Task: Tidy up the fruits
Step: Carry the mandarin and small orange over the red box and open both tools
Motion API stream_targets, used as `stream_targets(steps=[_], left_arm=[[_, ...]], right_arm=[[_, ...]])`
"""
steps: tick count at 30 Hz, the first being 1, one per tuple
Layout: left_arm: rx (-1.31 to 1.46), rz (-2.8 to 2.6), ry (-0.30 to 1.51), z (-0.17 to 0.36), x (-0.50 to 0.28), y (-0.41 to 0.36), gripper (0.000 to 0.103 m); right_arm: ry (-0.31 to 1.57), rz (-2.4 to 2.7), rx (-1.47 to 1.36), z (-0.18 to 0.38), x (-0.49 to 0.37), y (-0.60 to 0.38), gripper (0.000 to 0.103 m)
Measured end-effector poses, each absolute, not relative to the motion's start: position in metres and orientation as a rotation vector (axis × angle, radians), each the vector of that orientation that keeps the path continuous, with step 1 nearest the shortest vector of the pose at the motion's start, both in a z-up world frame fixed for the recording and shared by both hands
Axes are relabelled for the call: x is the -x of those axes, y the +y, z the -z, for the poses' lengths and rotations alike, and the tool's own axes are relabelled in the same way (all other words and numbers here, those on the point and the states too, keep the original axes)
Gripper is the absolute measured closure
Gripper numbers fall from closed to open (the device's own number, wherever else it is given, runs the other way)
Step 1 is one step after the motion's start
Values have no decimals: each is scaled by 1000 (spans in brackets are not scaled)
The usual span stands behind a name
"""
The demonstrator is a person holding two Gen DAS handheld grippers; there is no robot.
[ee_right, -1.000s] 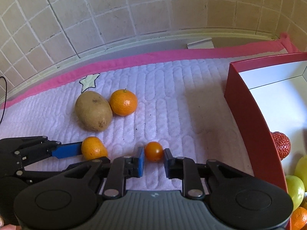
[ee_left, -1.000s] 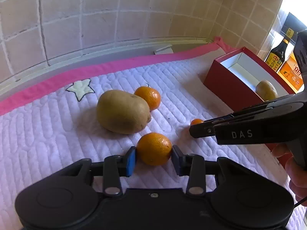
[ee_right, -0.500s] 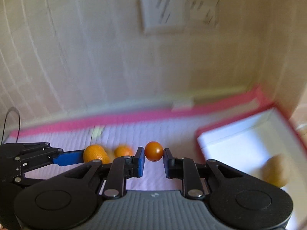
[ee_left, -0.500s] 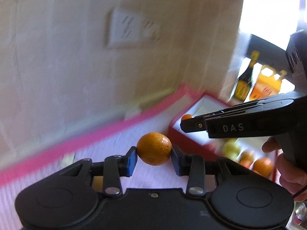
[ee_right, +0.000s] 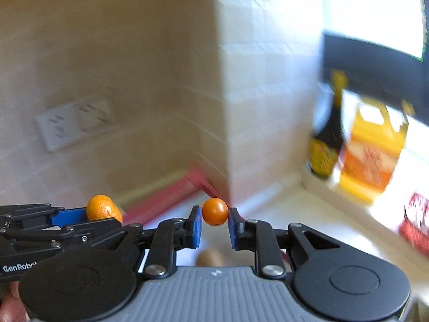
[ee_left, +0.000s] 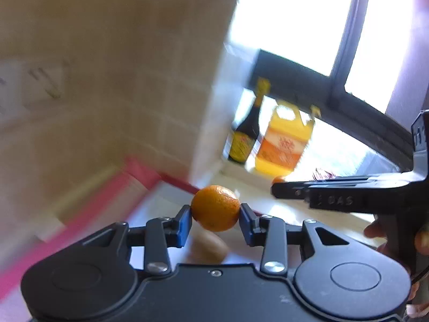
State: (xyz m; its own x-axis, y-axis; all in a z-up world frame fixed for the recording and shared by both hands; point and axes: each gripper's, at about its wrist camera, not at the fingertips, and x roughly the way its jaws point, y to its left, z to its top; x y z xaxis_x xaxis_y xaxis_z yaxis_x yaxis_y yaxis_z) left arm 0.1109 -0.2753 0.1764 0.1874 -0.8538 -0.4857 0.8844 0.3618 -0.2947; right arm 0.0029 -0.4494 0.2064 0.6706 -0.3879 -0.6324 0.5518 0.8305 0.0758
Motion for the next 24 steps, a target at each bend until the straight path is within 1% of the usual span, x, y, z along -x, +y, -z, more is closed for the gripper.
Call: stream_targets(steps=[7,11,15,16,17,18,19,20,24], left_arm=[[-140,1318,788,-116,-90,-330,58],[-182,1334,821,-100,-83,-342,57],[-198,1322,828,-97,-83,-348,57],[-196,1314,828,-97,-83,-348,51],[-188,1306,829,-98,-84,-349,33],[-171,1304,833,-101,-86,-346,25],[-152,1304,829,-104,-87,-340,24],[-140,1298,821,-109,-88,-334,24],[-107,1247,729,-144,-97,-293,24]], right_arm=[[800,613,-430,-141,13,-483,80],[828,618,-469,-130,21,-485,80],[830,623,-472,-129,21,-485,79],[829,627,-477,-129,21,-485,79],[828,637,-485,-130,20,-487,76],[824,650,-495,-131,21,-488,67],[814,657,-496,-134,22,-487,65],[800,659,-483,-139,22,-485,66],[729,634,-437,-171,24,-472,66]])
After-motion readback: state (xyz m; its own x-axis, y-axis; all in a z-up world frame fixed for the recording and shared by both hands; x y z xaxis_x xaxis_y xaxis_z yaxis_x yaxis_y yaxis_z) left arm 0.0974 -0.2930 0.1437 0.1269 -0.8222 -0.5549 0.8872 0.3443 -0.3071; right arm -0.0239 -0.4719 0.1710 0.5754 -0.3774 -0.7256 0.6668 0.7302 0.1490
